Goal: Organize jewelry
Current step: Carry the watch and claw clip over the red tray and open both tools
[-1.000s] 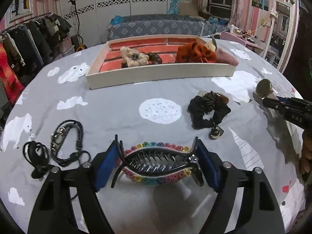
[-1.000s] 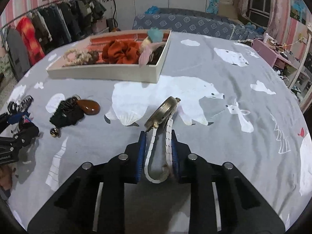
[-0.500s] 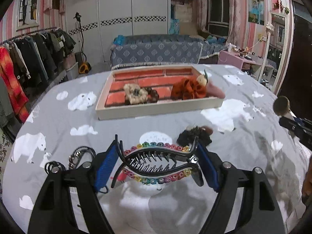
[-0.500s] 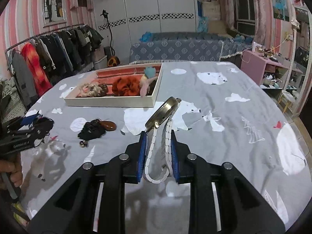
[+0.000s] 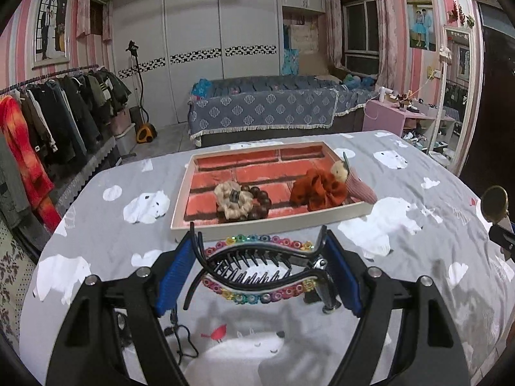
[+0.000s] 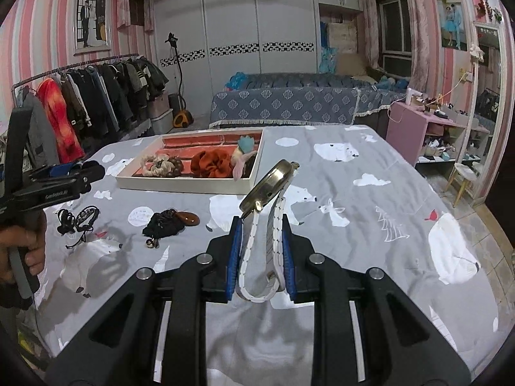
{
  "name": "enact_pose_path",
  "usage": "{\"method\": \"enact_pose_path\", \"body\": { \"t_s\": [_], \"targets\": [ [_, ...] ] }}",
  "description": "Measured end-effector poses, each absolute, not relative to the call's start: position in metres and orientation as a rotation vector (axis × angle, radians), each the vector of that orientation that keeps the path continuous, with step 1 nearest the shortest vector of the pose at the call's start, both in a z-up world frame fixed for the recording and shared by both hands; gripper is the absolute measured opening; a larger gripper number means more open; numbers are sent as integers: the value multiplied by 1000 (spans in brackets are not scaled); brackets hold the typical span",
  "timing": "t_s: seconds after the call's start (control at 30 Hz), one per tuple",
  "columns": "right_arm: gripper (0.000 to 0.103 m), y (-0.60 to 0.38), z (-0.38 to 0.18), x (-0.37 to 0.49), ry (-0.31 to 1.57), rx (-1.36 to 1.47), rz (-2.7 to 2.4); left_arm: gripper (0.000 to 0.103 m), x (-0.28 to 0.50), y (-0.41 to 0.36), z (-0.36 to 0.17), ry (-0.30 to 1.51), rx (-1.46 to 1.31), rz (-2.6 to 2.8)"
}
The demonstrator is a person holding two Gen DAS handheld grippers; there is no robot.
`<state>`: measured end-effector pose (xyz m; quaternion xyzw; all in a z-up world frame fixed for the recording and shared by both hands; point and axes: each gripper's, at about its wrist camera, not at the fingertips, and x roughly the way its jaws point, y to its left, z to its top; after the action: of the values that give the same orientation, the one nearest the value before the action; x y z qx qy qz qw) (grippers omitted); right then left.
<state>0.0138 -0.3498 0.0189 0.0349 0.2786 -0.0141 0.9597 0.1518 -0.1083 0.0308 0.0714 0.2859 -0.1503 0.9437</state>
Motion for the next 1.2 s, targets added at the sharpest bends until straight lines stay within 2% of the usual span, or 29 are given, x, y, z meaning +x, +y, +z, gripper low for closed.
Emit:
{"method": "enact_pose_path", "body": {
  "t_s": [0.37, 0.7, 1.0, 1.2],
  "targets": [
    [24, -342, 26, 43, 560, 30, -6, 77, 184, -104, 46, 540, 128, -292],
    [24, -323, 42, 122, 537, -10, 38, 77, 231, -82, 65, 494, 108, -250],
    [24, -306, 44, 205, 545, -32, 65, 77, 294, -95, 45, 539, 45, -266],
    [24, -294, 25, 264, 598, -15, 88, 77, 336, -114, 18, 578, 79, -229]
  ]
}}
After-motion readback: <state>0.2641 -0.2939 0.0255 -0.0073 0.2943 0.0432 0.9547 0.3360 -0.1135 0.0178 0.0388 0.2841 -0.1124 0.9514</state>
